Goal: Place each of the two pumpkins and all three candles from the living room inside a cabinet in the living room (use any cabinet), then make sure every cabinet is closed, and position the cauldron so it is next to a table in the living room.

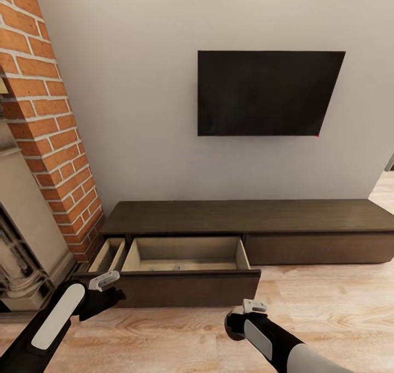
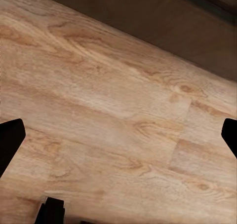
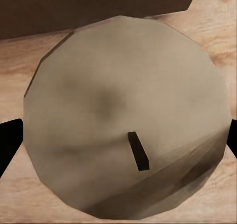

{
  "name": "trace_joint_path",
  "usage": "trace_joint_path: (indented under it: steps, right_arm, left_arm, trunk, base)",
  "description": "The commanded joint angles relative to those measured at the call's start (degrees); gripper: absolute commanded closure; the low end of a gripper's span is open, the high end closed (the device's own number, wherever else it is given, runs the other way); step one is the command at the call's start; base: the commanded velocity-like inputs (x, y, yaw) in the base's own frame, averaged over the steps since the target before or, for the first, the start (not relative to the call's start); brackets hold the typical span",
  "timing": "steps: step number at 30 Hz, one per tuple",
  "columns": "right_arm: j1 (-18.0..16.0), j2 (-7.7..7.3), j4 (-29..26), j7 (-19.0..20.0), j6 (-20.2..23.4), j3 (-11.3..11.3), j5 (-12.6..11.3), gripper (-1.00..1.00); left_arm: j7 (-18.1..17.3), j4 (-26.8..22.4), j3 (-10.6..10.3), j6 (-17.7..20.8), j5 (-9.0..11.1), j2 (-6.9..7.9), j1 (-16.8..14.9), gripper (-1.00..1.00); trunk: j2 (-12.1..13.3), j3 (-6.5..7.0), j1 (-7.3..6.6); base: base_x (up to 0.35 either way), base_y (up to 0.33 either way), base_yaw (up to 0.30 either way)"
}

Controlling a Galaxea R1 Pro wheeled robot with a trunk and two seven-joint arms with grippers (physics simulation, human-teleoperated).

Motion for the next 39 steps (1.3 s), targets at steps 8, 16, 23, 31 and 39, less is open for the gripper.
trace_joint_path:
  steps: [8,16,23,31,39]
  right_arm:
    - [-0.06,-0.01,-9.41,-1.15,15.52,-4.60,-0.94,1.00]
    - [-4.21,0.36,-9.88,-3.86,20.65,-7.60,-0.98,1.00]
    - [-13.66,0.45,-9.89,-6.15,32.15,-14.39,-0.98,1.00]
    - [-22.03,0.58,-9.46,-11.98,36.17,-15.52,-1.10,1.00]
    - [-23.14,0.56,-9.21,-12.61,35.92,-15.55,-1.10,1.00]
  left_arm:
    - [0.66,-0.16,-0.11,0.02,0.60,0.08,-0.04,-1.00]
    - [0.46,-0.46,-0.11,0.08,0.58,0.13,-0.04,-1.00]
    - [0.29,-0.49,-0.11,0.09,0.67,0.11,-0.03,-1.00]
    - [0.22,-0.54,-0.11,0.17,0.66,0.13,-0.04,-1.00]
    - [0.09,-9.61,-0.16,1.64,1.60,0.32,0.38,-1.00]
  trunk:
    - [3.19,1.38,-1.77]
    - [6.40,2.82,-3.52]
    - [9.21,4.08,-5.06]
    - [10.01,4.44,-5.50]
    - [10.01,4.44,-5.50]
  base:
    - [0.000,0.000,0.000]
    - [0.000,0.000,0.000]
    - [0.000,0.000,0.000]
    - [0.000,0.000,0.000]
    - [0.000,0.000,0.000]
